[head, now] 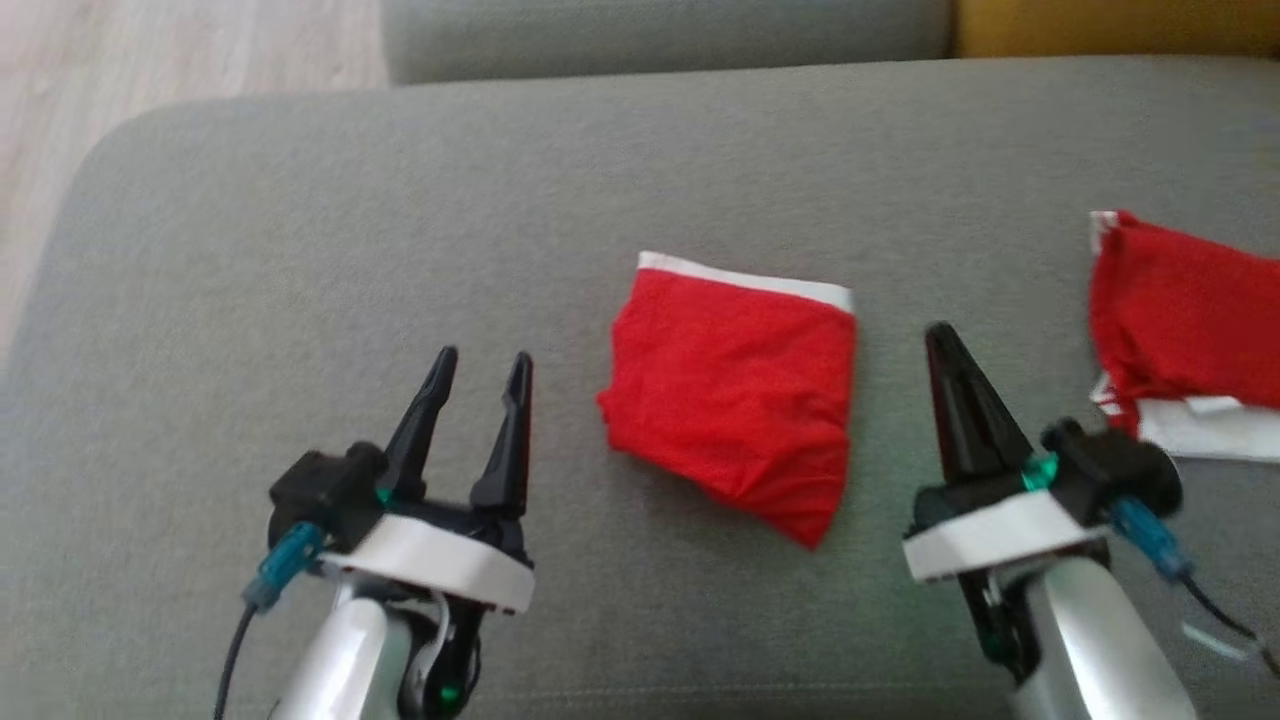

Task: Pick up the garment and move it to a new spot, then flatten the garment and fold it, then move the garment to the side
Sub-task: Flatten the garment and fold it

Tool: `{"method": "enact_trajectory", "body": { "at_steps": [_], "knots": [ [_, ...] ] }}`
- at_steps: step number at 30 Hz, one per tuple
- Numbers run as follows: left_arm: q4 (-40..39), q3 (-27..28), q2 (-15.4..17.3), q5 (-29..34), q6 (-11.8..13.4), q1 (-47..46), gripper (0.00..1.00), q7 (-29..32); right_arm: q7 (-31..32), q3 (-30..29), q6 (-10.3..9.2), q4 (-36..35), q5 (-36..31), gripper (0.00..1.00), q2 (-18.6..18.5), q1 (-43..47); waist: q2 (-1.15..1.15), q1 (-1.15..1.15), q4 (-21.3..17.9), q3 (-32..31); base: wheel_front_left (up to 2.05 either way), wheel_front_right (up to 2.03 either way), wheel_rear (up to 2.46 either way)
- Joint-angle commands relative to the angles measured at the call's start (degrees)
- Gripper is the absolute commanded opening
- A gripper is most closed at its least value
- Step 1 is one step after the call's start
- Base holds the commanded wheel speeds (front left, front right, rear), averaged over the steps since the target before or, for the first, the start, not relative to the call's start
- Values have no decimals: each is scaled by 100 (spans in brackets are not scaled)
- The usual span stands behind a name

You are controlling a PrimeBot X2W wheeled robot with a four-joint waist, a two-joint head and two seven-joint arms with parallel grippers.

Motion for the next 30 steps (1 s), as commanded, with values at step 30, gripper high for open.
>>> {"method": "enact_trajectory", "body": {
  "at_steps": [30],
  "knots": [
    [-88, 97, 15, 20, -21, -622, 100, -35, -62, 1092, 42, 2644, 102, 0, -9, -1999, 0, 0, 1056, 795, 0, 0, 0]
  ]
}}
